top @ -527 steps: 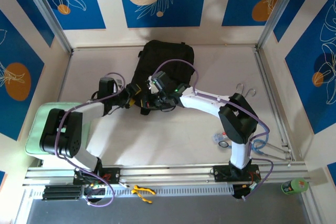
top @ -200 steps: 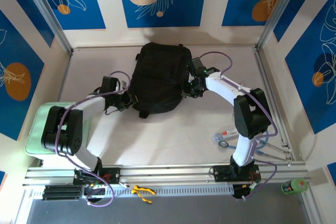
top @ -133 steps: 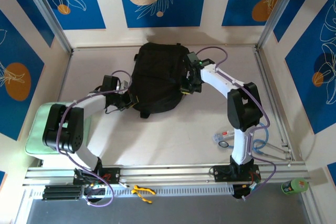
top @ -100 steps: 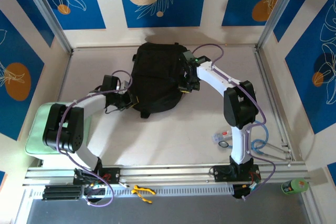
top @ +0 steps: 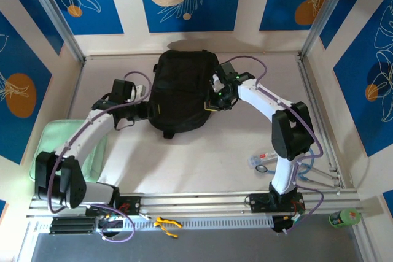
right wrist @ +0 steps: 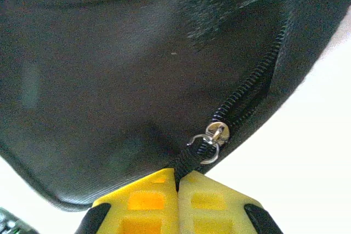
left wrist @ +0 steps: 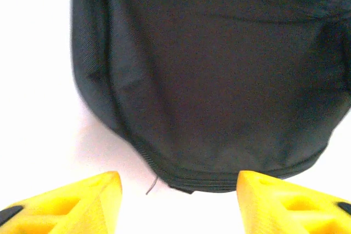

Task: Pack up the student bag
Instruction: Zip the student bag at the top-center of the table.

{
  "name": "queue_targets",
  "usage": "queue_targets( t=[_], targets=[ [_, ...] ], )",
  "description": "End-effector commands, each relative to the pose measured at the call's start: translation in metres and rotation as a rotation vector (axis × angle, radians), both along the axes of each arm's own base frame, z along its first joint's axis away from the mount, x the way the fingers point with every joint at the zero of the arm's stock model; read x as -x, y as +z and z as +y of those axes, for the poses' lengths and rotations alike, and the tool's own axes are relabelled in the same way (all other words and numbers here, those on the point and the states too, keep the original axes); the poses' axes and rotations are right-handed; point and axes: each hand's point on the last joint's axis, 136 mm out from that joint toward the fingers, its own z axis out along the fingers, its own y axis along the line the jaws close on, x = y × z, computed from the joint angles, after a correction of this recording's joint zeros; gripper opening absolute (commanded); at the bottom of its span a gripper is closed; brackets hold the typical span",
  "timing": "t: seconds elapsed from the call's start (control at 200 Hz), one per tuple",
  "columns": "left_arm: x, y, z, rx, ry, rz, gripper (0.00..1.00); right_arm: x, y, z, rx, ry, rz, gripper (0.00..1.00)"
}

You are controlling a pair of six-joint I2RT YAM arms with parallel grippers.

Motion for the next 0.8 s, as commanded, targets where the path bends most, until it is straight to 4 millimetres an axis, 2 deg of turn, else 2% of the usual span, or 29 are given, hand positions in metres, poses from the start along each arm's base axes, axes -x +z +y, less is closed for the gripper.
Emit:
queue_targets(
  t=[0.0, 0.165, 0.33, 0.54, 0.7, 0.795],
  targets=[
    [0.005, 0.004, -0.034, -0.046, -0.173, -0.069, 0.61, 0.004, 0.026, 0.015, -0.138, 0.058, -0.025, 0.0],
    [0.011, -0.006, -0.098, -0.055, -0.397, -0.101, 0.62, 0.002, 0.023, 0.008, -0.144, 0.032, -0.005, 0.0],
    [0.01, -0.02, -0.138, -0.055, -0.514, -0.115, 0.62, -0.003, 0.022, 0.006, -0.157, 0.01, 0.005, 0.0],
    [0.005, -0.045, -0.152, -0.202, -0.617, -0.168, 0.54, -0.008, 0.018, 0.003, -0.181, -0.017, 0.034, 0.0],
    [0.006, -0.07, -0.143, -0.315, -0.631, -0.111, 0.33, -0.011, 0.018, 0.0, -0.195, -0.036, 0.044, 0.0],
    [0.013, -0.073, -0.145, -0.304, -0.664, -0.094, 0.22, -0.017, 0.017, -0.005, -0.193, -0.065, 0.05, 0.0]
  ],
)
